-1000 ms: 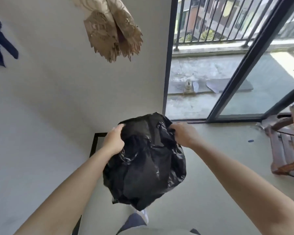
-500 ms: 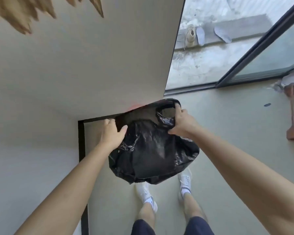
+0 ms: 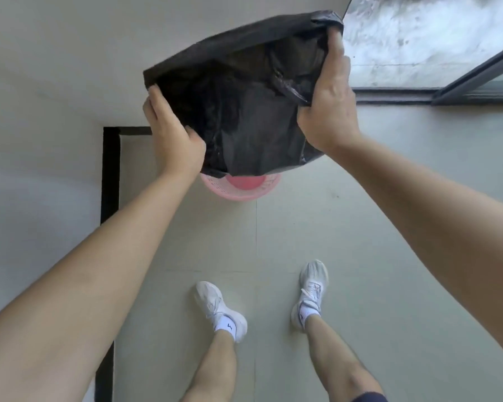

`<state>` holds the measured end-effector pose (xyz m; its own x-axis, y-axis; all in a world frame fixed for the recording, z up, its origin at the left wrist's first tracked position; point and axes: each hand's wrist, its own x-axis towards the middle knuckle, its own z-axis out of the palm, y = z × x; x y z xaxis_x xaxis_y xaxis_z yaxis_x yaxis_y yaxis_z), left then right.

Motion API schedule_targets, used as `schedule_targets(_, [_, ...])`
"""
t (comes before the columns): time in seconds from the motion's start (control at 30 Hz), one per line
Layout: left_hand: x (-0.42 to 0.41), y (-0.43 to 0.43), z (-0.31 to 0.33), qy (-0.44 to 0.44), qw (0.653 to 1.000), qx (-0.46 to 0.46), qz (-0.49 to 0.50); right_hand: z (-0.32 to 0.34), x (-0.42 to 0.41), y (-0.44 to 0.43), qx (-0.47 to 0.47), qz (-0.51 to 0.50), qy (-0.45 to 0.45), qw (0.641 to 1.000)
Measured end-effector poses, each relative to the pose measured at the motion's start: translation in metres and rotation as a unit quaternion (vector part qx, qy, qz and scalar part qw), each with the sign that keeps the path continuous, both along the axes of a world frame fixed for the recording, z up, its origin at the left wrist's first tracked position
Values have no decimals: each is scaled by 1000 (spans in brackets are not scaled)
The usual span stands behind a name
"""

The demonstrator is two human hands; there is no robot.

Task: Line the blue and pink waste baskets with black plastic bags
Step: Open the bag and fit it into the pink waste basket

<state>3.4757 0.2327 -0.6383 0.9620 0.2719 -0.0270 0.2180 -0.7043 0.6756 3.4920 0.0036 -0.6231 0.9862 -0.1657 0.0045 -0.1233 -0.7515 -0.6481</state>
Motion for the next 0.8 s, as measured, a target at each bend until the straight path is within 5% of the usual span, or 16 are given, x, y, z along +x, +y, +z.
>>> schedule_targets(0.13, [0, -4, -22, -3, 994, -106, 16, -9, 2, 16, -7, 49, -60, 997])
schedule_targets(0.37, [-14, 27, -140, -9, 996, -68, -48, -146, -13, 52, 127, 123, -27, 984])
schedule_targets(0.5, [-14, 41, -201, -15, 999, -3, -47, -234, -9, 68, 153, 119, 180, 965])
schedule_targets(0.7, [4, 53, -276, -38, 989, 94, -108, -321, 8, 89, -62, 198, 367, 907])
schedule_targets(0.8, [15, 57, -306, -45, 979, 126, -155, -343, 25, 102, -286, 323, 426, 795])
